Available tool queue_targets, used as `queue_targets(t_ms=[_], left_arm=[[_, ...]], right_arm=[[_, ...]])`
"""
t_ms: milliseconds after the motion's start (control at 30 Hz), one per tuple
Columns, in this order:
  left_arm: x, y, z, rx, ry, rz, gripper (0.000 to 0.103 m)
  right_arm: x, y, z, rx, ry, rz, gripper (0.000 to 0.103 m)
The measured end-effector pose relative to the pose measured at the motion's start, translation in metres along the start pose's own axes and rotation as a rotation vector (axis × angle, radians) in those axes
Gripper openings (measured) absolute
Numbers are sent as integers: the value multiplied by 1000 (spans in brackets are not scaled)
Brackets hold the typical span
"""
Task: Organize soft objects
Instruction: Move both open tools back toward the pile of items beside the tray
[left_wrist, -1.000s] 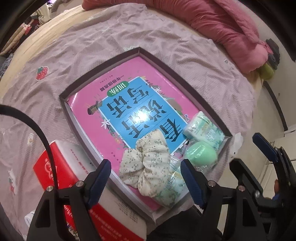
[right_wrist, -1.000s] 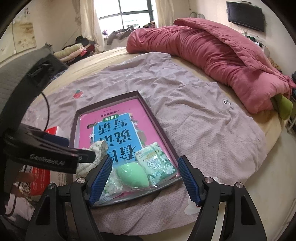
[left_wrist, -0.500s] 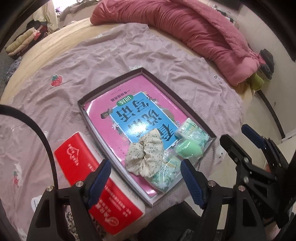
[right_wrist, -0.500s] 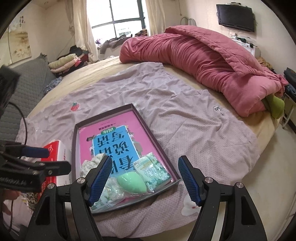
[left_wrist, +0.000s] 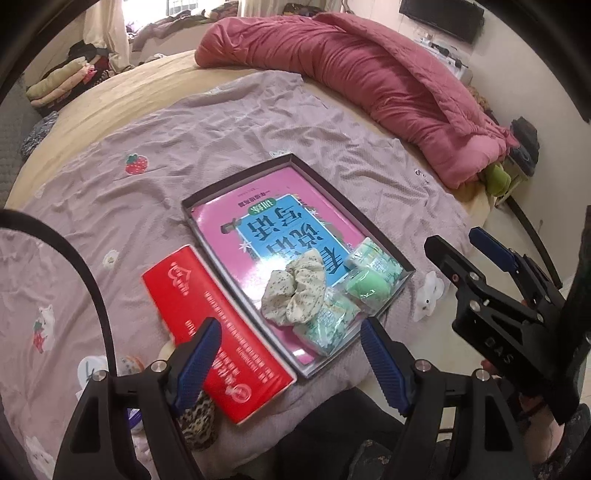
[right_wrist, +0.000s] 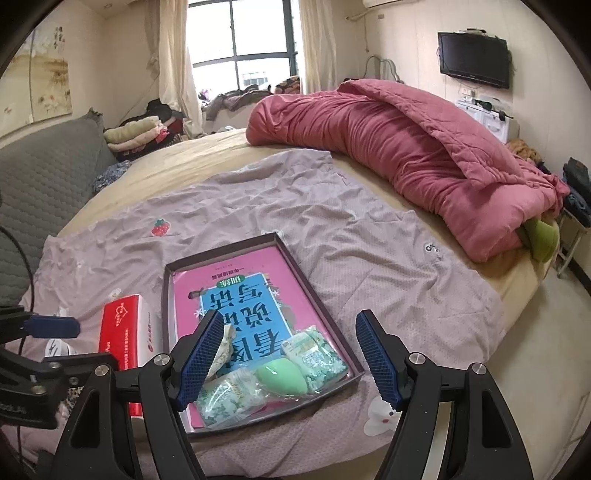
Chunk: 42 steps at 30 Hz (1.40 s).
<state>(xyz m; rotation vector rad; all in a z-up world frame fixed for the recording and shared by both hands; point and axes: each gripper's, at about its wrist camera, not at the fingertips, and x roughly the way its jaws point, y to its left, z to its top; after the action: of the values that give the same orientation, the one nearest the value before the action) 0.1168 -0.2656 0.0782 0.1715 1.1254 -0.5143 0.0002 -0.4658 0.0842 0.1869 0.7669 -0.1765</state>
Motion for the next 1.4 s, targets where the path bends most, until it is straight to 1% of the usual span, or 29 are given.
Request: queue_targets(t_ms=[167,333,567,833,1000,1133,1300,1400], left_arm=[[-24,20,-17,-44,-26,-9,77],[-58,40,-33,-83,-75,-9,77],[-110,87,-55,-163,-153,26,77],[-150,153,-88,-274,-212,94,77],[-158,188,-112,-354,-217,117,77],[-161,208,-131,-404,-214,131,77],[-157,220,-150,-434,-197,149,77],[-152,229,-162,-455,-183,154,77]], right_arm=[[-8,12,1,-9,-13,18,75],[-19,33,5,-46,-36,64,75],[-47,77,14,-114,-90,154,75],[-79,130,17,-216,-133,250,75],[-92,160,10,-304,-149,296,75],[-99,183,0,-368,-156,345,75],[-102,204,-15,-417,-132,400,75],[-98,213,-24,-449,-113,412,75]])
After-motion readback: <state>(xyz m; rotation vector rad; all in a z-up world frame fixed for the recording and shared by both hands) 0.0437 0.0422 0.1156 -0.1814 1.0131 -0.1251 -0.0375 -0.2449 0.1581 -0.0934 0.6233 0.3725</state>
